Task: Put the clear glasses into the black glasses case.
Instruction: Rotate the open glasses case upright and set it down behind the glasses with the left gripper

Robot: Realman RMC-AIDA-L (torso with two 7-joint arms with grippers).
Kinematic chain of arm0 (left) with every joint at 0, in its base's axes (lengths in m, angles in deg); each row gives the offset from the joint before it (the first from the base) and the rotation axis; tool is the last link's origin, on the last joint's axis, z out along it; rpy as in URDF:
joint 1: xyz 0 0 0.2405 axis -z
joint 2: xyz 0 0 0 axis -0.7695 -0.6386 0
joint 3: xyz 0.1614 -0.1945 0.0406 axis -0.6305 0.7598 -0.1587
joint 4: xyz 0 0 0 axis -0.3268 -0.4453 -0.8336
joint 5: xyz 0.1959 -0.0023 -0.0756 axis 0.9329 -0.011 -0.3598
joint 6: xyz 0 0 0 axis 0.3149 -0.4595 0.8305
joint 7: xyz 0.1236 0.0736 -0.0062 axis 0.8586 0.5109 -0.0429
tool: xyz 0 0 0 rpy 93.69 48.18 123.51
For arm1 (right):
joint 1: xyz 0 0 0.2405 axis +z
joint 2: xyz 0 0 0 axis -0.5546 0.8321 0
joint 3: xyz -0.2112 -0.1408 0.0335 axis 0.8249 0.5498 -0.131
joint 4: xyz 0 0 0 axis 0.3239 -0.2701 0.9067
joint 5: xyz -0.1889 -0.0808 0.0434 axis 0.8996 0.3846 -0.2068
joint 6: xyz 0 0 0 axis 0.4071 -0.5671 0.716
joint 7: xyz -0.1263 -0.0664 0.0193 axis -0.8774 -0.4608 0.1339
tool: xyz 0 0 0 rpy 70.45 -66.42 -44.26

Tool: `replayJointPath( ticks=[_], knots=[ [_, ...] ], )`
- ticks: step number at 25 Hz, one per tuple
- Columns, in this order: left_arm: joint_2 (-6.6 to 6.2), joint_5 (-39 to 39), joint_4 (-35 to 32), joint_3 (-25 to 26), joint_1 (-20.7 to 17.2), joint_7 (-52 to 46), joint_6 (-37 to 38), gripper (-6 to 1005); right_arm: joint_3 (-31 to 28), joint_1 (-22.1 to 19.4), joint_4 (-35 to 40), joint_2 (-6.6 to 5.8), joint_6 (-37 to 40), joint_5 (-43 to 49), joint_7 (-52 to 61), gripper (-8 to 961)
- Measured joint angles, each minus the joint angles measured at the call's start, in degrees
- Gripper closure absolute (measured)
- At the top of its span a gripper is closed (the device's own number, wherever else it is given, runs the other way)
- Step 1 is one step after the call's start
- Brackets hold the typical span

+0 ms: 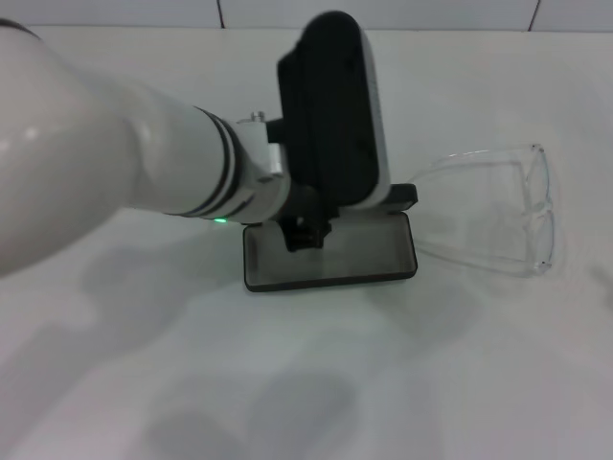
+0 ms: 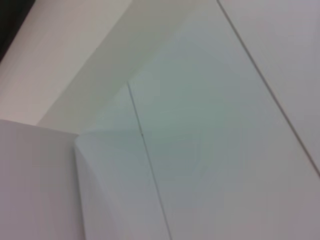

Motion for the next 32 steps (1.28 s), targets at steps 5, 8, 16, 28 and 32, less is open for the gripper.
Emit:
replayJointPath(
  ticks=[5,8,16,28,32],
  knots=[
    [0.07,0.55,3.87,-1.54,2.77,0.11,-2.35,787,-0.11,-1.75,0.13,-0.07,0.00,-0.16,0.02,362],
    [0.12,0.37,7.39,-2.49,5.32,0.17,-4.17,787,-0.43,-2.85,0.15,-0.09,0.00,-0.21,0.04,363],
    [0.31,-0.02,12.48,-2.88,8.92,0.55,-7.26,788,-0.60,-3.15,0.13,-0.04,-0.03,-0.27,0.08,368],
    [0.20,-0.03,14.09,-2.28,8.89,0.83,-9.39,737,-0.62,-2.66,0.09,-0.04,-0.03,-0.27,0.17,375],
    [0.18,-0.04,14.11,-2.29,8.88,0.83,-9.53,633,-0.60,-2.55,-0.04,-0.04,-0.06,-0.25,0.18,377]
  ],
)
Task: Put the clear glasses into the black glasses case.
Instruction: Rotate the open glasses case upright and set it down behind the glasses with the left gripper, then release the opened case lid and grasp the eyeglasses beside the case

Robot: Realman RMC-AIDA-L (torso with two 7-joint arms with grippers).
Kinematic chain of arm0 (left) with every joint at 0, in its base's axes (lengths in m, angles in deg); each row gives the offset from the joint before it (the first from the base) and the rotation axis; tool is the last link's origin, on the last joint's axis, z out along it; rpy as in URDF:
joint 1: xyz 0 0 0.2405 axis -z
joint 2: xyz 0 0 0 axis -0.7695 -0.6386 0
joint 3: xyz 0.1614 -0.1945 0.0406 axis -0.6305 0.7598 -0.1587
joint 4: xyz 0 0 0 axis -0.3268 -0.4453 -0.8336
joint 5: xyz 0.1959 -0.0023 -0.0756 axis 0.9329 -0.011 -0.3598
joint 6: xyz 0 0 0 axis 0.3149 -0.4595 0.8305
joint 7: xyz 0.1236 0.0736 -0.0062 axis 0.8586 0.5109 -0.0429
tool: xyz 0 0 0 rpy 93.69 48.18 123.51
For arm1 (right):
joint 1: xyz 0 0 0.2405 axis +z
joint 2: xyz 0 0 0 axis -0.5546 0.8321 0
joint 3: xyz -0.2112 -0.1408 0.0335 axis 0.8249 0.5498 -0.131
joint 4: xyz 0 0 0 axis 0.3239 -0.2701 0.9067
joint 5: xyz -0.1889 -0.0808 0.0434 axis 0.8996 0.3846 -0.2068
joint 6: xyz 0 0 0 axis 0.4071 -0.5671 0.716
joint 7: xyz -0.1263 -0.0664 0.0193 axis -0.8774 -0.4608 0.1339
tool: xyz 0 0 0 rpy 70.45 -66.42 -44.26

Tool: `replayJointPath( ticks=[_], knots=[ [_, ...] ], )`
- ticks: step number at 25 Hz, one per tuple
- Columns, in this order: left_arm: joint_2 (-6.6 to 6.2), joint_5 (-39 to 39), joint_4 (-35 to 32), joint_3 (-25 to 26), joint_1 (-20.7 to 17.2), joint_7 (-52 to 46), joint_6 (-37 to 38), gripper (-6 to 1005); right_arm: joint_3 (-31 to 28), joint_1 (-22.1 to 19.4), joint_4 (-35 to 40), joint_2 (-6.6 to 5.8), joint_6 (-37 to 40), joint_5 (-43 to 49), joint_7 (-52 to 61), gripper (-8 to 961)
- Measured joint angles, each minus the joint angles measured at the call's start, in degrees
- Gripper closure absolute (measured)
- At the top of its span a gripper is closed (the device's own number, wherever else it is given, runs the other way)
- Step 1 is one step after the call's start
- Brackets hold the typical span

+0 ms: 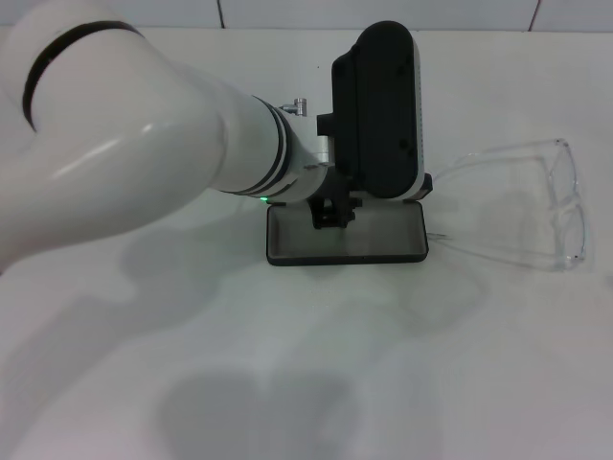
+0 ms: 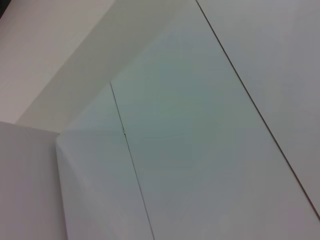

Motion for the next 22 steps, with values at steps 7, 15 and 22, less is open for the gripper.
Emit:
replayJointPath(
  ticks=[7,15,22],
  knots=[
    [-0.10,-0.88,-3.19,0.00,0.01,0.00,0.23,584,0.50,0.02,0.19,-1.67,-0.61,0.96,-0.40,381],
    [-0.22,-11.61,-17.61,7.56,-4.55,2.43,5.81,558,0.33,2.45,0.13,-1.93,-0.52,3.48,-11.62,385],
    [-0.14,-37.55,-21.76,21.55,-12.56,12.14,5.78,558,0.86,3.44,-6.45,1.45,0.12,-2.98,-30.07,389]
  ],
)
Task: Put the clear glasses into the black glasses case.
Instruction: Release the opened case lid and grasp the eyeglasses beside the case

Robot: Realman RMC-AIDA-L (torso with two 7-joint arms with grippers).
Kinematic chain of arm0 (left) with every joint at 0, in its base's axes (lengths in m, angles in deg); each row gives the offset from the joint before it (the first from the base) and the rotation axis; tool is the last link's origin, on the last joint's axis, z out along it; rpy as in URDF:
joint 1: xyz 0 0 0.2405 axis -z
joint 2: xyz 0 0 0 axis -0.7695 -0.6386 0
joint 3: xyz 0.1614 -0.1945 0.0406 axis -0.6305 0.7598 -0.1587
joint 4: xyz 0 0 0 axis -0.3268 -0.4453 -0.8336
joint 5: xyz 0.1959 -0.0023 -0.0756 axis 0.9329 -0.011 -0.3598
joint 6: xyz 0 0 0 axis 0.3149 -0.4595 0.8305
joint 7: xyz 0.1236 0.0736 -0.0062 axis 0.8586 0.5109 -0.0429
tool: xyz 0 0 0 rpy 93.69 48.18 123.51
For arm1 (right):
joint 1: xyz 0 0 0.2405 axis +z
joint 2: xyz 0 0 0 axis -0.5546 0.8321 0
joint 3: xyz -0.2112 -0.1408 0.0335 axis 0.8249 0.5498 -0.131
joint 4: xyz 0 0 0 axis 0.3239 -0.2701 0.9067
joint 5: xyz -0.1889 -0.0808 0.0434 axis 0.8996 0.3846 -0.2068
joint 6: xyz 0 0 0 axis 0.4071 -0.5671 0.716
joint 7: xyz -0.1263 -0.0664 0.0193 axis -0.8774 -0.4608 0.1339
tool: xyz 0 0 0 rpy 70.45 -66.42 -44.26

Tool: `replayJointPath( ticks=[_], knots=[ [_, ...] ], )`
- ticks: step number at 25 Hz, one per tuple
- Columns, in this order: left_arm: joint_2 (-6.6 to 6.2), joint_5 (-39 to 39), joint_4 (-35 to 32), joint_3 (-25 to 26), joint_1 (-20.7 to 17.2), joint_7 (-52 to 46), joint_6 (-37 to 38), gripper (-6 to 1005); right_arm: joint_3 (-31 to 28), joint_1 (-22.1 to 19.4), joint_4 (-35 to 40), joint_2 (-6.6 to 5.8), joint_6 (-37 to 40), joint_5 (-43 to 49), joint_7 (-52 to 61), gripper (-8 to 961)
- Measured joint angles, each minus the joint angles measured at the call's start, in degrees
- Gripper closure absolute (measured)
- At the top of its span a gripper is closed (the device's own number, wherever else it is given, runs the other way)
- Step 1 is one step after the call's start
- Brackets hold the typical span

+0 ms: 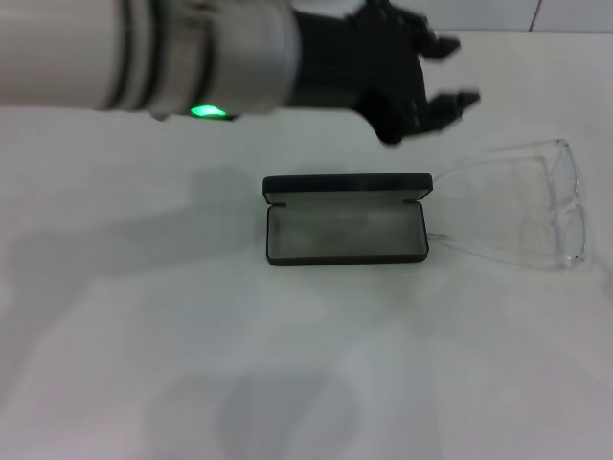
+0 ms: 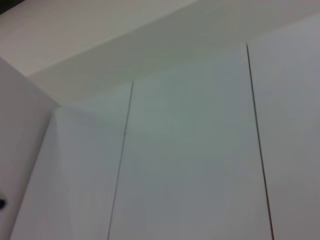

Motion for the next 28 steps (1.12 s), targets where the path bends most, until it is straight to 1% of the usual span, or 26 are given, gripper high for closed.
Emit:
replayJointPath(
  ticks=[2,5,6,7,8,9,11,15,18,20,21,22,23,25,26,27,28],
  knots=[
    [-0.06,-7.24,0.81,4.16,-2.38,3.15,0.04,557,0.65,0.62,-0.04,-0.09,-0.03,-0.13,0.73,401],
    [-0.09,-14.35,2.48,8.33,-5.02,7.33,0.29,557,1.78,1.44,1.48,-0.14,-0.39,-0.02,3.86,420],
    [-0.09,-15.86,2.93,9.21,-5.96,8.52,0.31,557,2.23,1.71,2.51,-0.27,-0.94,-0.01,6.25,426],
    [-0.10,-16.62,3.12,9.67,-6.63,9.27,0.30,557,2.81,2.46,5.61,-0.59,-3.72,0.30,15.16,427],
    [-0.10,-17.50,3.49,10.30,-7.56,10.28,0.30,557,2.81,2.46,5.61,-0.59,-3.72,0.30,15.16,429],
    [-0.10,-17.86,3.86,10.63,-8.07,10.87,0.30,557,2.92,2.98,7.78,-0.75,-5.44,0.82,20.45,430],
    [-0.05,-18.29,4.68,11.03,-8.72,11.86,0.27,557,3.84,3.64,14.70,-0.66,-10.18,3.73,32.02,433],
    [-0.04,-18.61,6.88,11.20,-8.65,12.85,0.12,557,7.82,4.51,34.75,-0.40,-18.47,12.98,57.68,438],
    [-0.05,-18.75,8.37,11.26,-8.59,14.08,0.03,557,12.44,5.52,50.81,-0.39,-24.65,22.08,73.82,445],
    [-0.05,-18.83,9.41,11.40,-8.56,15.14,0.00,557,17.11,7.32,63.18,-0.77,-29.83,34.10,87.50,454],
    [-0.05,-18.88,10.27,11.65,-8.55,16.12,-0.04,558,18.43,8.62,66.08,-1.12,-30.60,39.18,92.17,458],
    [-0.05,-18.90,10.57,11.75,-8.55,16.46,-0.05,558,20.58,10.95,70.33,-1.63,-30.99,47.18,99.44,462],
    [-0.05,-19.32,11.26,11.92,-8.53,17.26,-0.05,558,21.44,12.40,71.73,-1.89,-30.40,50.56,102.41,465],
    [-0.05,-19.89,11.90,12.10,-8.50,18.13,-0.06,558,23.99,17.38,75.03,-2.44,-27.26,61.85,110.85,472],
    [-0.05,-20.76,12.63,12.41,-8.49,19.31,-0.06,558,25.10,19.42,75.82,-2.43,-26.17,66.20,112.96,475],
    [-0.06,-24.13,15.29,13.71,-8.33,22.75,0.16,558,26.14,21.24,76.32,-2.36,-25.21,70.23,114.83,478],
    [-0.07,-24.63,15.78,13.98,-8.27,23.23,0.21,558,27.58,23.47,76.40,-2.10,-24.21,75.46,116.77,481]
  ],
)
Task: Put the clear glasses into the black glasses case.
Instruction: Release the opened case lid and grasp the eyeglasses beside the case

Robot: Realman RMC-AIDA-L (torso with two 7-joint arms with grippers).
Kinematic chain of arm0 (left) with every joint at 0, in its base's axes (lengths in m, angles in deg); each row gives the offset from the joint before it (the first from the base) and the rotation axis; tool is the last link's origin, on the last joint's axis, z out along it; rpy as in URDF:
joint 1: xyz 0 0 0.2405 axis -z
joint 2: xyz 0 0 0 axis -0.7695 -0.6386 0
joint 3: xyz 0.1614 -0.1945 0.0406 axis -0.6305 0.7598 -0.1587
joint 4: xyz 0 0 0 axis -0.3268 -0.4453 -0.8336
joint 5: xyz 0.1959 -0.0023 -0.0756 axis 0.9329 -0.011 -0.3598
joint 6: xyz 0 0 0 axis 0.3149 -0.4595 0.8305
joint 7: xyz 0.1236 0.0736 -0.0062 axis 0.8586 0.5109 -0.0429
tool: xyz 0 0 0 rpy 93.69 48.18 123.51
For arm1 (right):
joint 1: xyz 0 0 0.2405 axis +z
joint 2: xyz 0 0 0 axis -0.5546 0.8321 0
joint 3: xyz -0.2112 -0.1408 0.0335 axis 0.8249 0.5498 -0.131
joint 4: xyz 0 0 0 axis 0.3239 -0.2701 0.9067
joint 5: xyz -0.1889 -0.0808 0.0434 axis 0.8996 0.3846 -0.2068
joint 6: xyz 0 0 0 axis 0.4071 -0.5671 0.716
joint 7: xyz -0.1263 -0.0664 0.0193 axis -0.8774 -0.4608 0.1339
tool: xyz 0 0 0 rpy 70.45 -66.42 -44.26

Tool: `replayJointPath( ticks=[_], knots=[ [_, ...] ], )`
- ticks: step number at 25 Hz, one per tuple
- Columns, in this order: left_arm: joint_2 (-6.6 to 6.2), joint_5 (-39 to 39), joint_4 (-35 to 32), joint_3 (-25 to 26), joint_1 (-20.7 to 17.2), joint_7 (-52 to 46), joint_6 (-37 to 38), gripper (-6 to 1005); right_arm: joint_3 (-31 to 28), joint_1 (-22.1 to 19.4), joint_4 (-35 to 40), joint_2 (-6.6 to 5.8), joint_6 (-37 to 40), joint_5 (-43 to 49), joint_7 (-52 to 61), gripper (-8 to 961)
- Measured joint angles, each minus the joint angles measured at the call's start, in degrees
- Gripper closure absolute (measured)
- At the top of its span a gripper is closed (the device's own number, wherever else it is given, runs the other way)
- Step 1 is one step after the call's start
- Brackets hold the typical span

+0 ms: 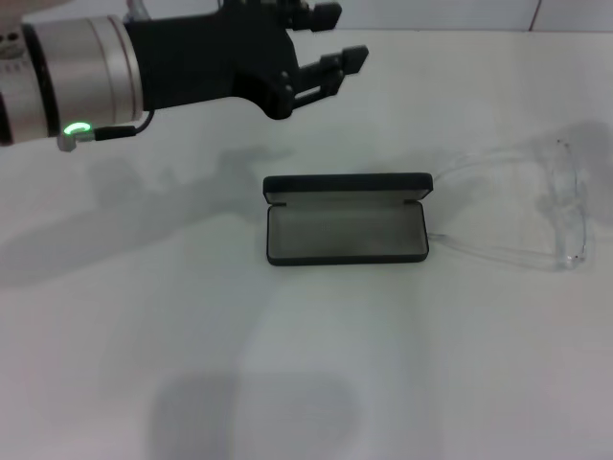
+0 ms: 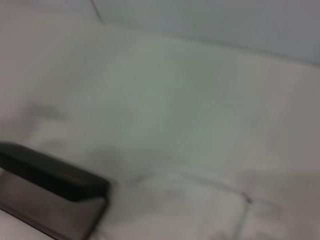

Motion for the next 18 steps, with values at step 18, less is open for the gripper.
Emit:
replayJointPath(
  ticks=[18],
  knots=[
    [-0.30,-5.70,7.40,4.03,3.07,5.37,4.59,558,6.15,10.89,-17.16,2.05,-7.11,18.53,3.87,518]
  ],
)
